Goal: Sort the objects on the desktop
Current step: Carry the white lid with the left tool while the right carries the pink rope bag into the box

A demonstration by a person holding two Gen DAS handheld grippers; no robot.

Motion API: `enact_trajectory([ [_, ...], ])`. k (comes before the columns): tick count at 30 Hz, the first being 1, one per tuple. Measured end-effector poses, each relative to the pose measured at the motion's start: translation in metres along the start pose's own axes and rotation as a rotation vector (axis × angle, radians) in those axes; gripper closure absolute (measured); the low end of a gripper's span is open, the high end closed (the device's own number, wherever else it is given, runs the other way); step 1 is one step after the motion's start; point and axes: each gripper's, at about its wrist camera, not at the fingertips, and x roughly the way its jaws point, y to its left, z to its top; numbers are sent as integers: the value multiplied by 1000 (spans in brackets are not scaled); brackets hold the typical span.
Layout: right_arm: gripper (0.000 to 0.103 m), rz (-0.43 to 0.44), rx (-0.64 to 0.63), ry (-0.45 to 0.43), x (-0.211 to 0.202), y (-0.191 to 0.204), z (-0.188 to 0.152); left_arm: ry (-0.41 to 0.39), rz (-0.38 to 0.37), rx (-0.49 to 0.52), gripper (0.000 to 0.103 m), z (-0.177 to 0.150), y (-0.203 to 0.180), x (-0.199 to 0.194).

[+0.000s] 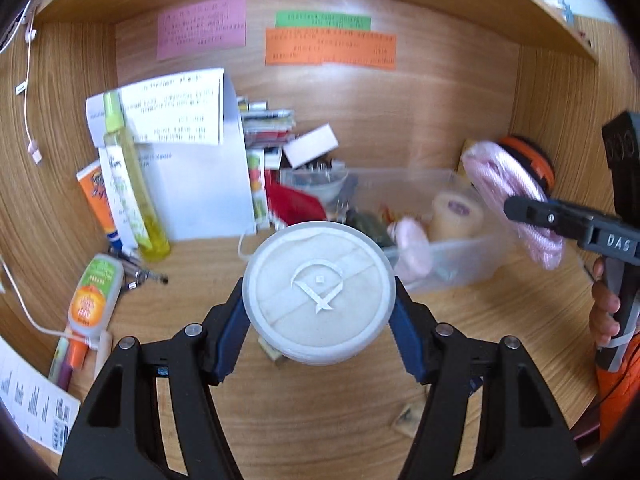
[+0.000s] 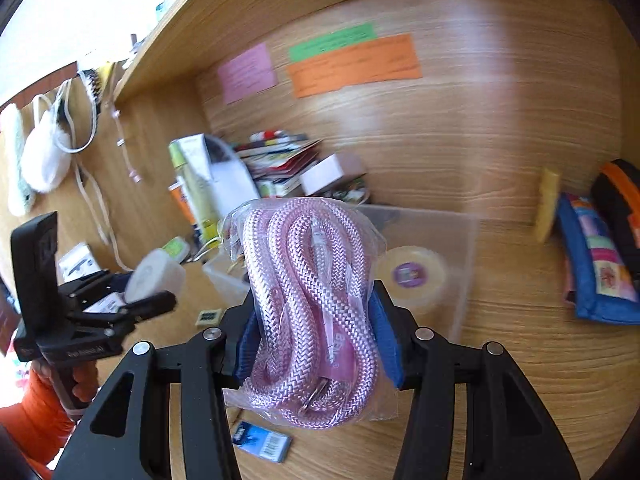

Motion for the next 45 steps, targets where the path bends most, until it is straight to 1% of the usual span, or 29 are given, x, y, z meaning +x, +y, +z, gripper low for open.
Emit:
enact_trajectory([
  [6,57,-55,23,-22,-8,-12,16,-55,-32,-16,39,22,4,0],
  [11,57,-94,14,-41,-6,-7,30,-54,-66,-28,39,41,10,11],
  [15,57,-90,19,-41,5,-4,41,-65,-45,-4,39,55,8,24],
  [18,57,-88,25,-38,17,-2,49,-63,-51,-2,39,64,8,36],
  [20,57,-78,36,-28,28,-1,53,-60,-67,-10,39,70,9,43],
  [22,57,-61,55,-10,40,-1,58,-45,-99,-26,39,76,12,51],
  [25,57,-36,82,4,53,-1,64,-40,-107,-34,39,81,13,61],
  [30,57,-59,108,16,70,-3,64,-21,-100,-46,39,82,12,83],
  [34,57,-11,126,63,88,-8,55,36,-131,-53,39,73,10,107],
  [37,57,-2,120,101,101,-10,49,66,-122,-45,39,65,8,118],
  [39,57,1,126,120,106,-11,46,69,-111,-37,39,63,7,121],
  [45,56,-29,113,144,115,-11,37,58,-65,11,39,59,-1,124],
])
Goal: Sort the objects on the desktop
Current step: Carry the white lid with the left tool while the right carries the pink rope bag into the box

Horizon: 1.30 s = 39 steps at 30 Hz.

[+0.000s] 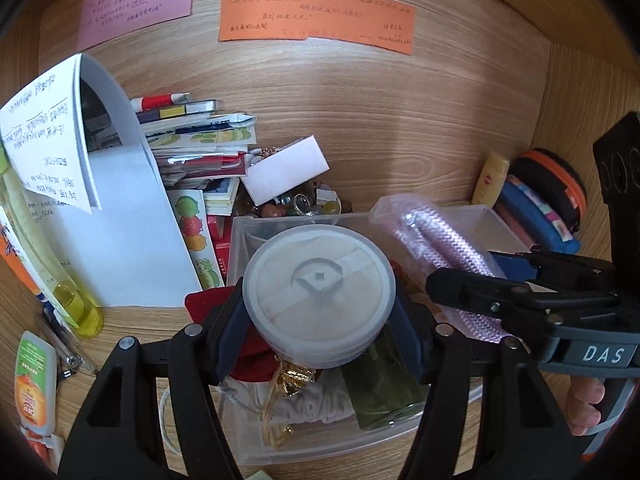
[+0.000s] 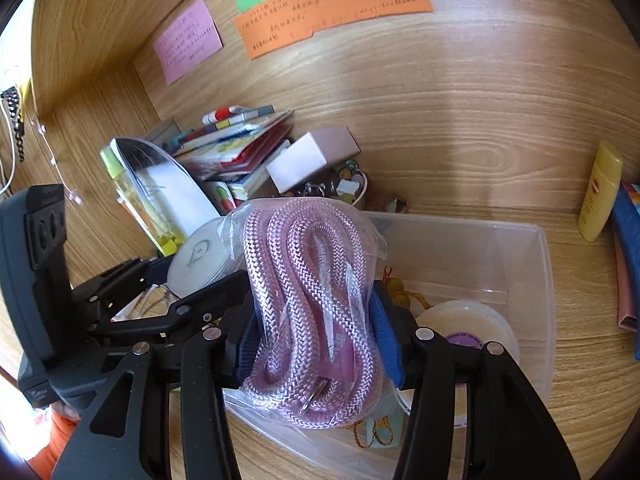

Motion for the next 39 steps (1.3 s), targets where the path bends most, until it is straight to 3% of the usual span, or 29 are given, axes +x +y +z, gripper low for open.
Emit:
enact_trajectory([
  [17,54,-32,-55,14,2,1,-7,0,11,39,39,-5,-1,7],
  [25,48,-37,-114,-26,-9,14,-7,-5,-8,28,37,-5,0,4],
  [28,41,-43,-126,-48,-14,17,-7,-12,-9,27,34,-4,-2,2],
  [39,30,-63,-90,-108,-28,13,-4,-78,-2,-6,25,1,2,-18],
])
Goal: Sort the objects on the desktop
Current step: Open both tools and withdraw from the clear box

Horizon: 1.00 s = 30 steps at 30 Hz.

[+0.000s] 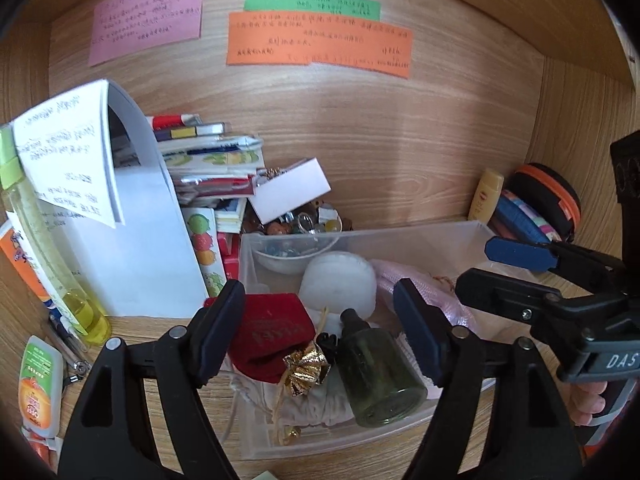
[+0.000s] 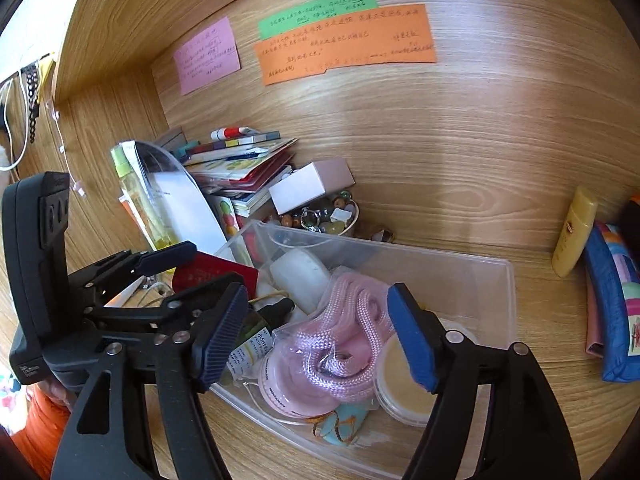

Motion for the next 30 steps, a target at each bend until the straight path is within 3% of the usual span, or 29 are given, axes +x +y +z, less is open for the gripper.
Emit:
enact_trajectory([
  [5,24,-53,-13,-34,-11,0,2,-72,90,6,11,5,2,-15],
  [8,21,-63,-17,-57,-25,0,5,-103,87,-25,6,10,10,-28],
  [14,18,-88,-27,-65,-49,0,2,-124,83,-91,5,16,24,-51],
  [19,18,-101,-27,-49,-63,2,-12,-128,117,-37,4,10,26,-74],
  [30,13,-105,-86,41,-82,24,-71,-6,152,38,2,-51,40,-99],
])
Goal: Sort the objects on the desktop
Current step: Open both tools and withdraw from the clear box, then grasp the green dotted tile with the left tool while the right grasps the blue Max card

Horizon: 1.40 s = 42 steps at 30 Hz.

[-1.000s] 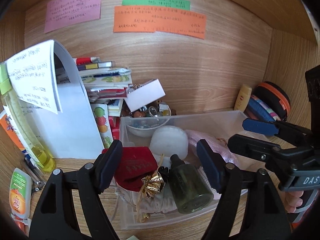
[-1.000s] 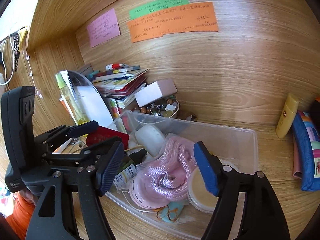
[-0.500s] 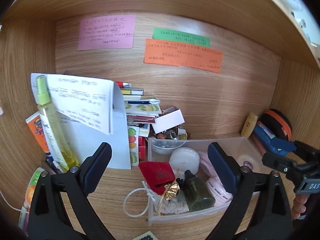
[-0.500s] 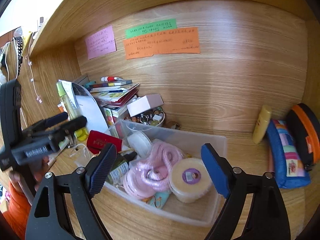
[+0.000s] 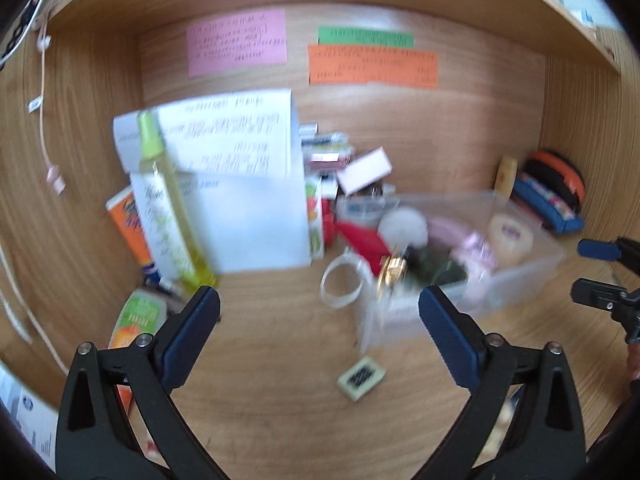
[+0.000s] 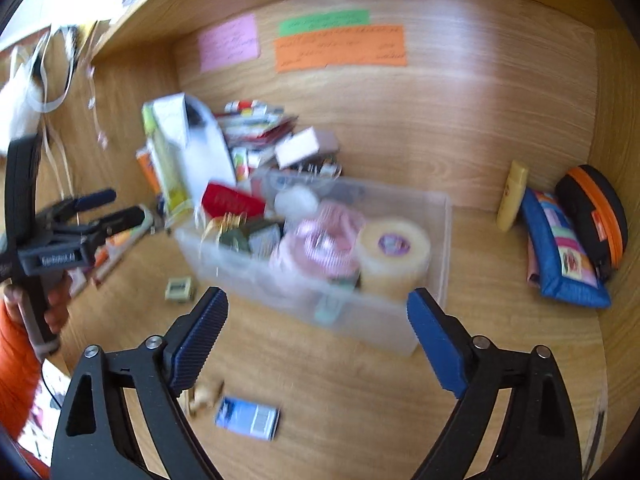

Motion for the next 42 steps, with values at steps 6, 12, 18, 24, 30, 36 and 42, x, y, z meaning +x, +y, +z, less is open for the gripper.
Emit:
enact_trajectory([
  [6,13,6,-72,91,7,21,-37,78,13,47,2,-30,-2,8],
  [12,13,26,-119,169,13,33,-65,167,10,81,2,-50,-7,23],
  [18,13,61,-119,230,25,35,-75,257,-34,96,2,-59,-14,43],
  [24,13,87,-120,262,33,37,-76,307,-53,86,2,-57,-15,64],
  [30,16,79,-156,267,35,44,-77,308,-76,107,2,-55,-19,69],
  [36,31,76,-178,285,39,48,-77,338,-107,83,21,-54,-16,75],
  [42,48,70,-167,271,37,45,-77,338,-114,54,38,-51,-11,76],
])
